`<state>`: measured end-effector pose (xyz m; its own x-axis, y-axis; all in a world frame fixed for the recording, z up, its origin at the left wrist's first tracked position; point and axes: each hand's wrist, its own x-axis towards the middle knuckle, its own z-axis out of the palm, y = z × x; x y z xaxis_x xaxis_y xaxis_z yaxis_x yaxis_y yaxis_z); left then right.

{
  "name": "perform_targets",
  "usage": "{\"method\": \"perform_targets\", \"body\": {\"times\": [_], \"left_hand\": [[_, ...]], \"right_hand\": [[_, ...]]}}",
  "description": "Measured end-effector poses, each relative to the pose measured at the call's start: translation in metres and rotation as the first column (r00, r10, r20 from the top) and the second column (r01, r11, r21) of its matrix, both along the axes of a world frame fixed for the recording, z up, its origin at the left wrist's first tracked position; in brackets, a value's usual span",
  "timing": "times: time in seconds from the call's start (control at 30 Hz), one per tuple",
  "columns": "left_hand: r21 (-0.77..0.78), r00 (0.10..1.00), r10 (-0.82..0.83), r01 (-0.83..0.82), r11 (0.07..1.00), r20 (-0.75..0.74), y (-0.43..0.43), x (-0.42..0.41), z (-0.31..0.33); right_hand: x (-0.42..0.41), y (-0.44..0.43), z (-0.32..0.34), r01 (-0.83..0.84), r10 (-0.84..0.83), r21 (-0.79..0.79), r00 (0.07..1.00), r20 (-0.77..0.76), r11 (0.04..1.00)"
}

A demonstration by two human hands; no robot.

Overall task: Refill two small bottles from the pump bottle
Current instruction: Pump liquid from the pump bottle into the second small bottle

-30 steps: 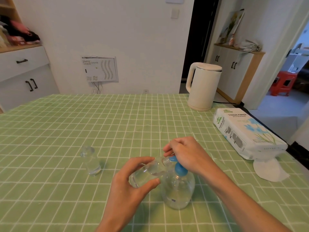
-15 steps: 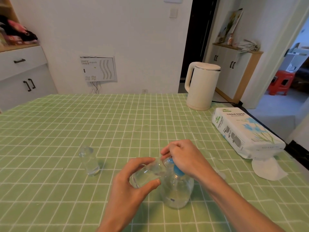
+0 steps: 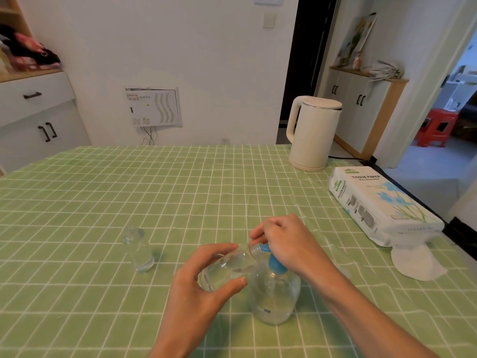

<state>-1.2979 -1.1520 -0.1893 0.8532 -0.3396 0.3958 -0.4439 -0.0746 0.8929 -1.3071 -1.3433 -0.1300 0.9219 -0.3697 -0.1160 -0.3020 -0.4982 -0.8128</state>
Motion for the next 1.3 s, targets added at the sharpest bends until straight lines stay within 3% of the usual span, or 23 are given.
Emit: {"method": "perform_targets", "body": {"times": [1.3], "left_hand": [[0.057, 0.999, 0.024, -0.023, 0.998, -0.028, 0.000, -0.003, 0.000]], "right_hand": [[-0.003, 0.002, 0.008, 0.032, -0.033, -0.022, 0.999, -0.015, 0.999]]}}
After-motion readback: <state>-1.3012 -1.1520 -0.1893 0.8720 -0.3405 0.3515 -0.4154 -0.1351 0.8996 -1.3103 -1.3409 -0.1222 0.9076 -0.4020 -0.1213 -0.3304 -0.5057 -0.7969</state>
